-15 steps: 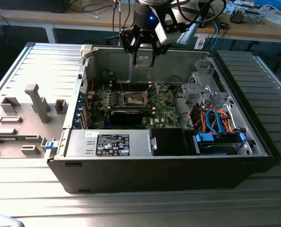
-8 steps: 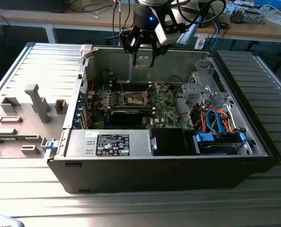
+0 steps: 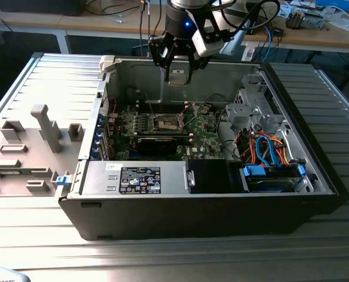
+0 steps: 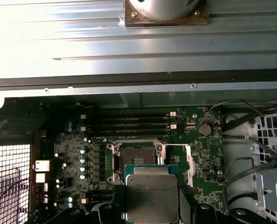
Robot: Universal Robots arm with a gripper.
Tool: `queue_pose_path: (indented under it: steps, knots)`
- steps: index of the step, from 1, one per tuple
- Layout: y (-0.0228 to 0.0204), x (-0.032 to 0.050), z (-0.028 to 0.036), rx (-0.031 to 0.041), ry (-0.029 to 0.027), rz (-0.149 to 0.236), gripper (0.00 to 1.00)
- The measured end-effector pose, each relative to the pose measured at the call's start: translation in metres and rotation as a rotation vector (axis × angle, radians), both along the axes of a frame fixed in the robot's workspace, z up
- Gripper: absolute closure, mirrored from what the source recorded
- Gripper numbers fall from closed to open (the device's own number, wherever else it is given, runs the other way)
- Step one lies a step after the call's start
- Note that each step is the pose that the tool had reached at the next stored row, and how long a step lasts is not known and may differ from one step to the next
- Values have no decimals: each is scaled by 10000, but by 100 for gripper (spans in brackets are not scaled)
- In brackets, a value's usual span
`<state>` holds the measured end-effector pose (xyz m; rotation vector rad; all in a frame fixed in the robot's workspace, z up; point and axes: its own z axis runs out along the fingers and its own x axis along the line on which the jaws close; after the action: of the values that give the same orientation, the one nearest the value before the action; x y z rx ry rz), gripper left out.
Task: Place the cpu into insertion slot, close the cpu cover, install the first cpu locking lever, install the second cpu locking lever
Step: 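Place the cpu into insertion slot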
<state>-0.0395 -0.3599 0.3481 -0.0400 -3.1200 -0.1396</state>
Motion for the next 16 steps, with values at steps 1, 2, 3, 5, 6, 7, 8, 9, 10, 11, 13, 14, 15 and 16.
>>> queue_pose_path:
  steps: [1,2,3,5,6,7,8,9,10,11,13,14,15,16]
  knots:
    - [0,0,-1,0,0,0,46]
    - [0,-1,-2,0,0,0,46]
    - [0,-2,-4,0,0,0,46]
    - [0,-3,-7,-1,0,0,46]
    - [0,-3,-9,0,0,0,46]
    - [0,-4,-12,0,0,0,46]
    - [0,-5,-14,0,0,0,46]
    - [0,-5,-15,0,0,0,46]
    - [0,-6,-20,0,0,0,46]
    - [0,-7,-27,0,0,0,46]
    - [0,-7,-29,0,0,0,46]
    - [0,-7,-31,0,0,0,46]
    - [0,-8,-33,0,0,0,46]
    - [0,-8,-42,1,0,0,46]
